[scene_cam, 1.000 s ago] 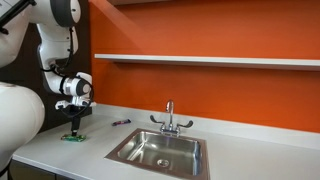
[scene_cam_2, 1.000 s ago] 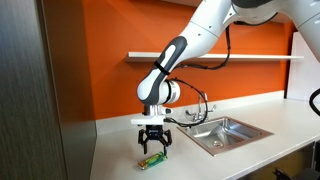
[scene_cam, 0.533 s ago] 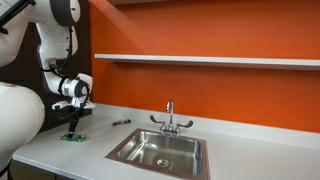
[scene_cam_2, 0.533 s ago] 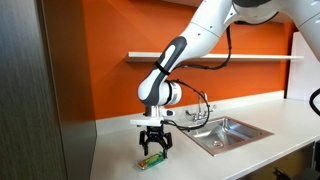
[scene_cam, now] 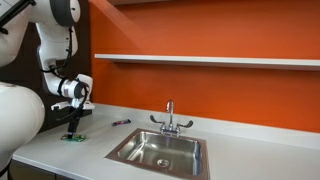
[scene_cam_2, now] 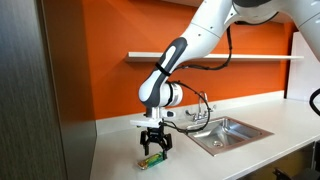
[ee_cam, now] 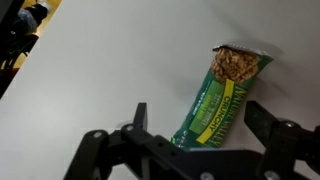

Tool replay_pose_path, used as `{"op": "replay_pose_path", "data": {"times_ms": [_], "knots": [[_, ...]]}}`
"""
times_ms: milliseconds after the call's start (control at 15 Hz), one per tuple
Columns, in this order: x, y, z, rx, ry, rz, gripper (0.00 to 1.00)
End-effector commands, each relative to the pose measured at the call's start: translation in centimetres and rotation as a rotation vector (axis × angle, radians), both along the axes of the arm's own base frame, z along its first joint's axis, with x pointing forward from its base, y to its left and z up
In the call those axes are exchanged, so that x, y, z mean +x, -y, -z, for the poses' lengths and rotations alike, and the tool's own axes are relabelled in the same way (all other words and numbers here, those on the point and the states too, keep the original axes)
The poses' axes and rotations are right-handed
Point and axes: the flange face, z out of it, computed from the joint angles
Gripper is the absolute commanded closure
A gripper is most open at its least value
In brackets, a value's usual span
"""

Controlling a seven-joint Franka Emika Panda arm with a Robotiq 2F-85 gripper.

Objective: Put the green packet in the sink.

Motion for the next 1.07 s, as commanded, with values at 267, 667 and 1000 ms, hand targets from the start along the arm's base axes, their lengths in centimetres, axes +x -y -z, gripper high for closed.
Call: {"op": "replay_pose_path", "data": {"times_ms": [267,667,1000], "knots": [[0.9,1.1,-0.4,-0.019,0.011,0.037,0.0],[1.7,1.3,0.1,-0.023,-0.003,0.033,0.0],[2.1,0.8,1.2,-0.021,-0.025,0.021,0.0]]}}
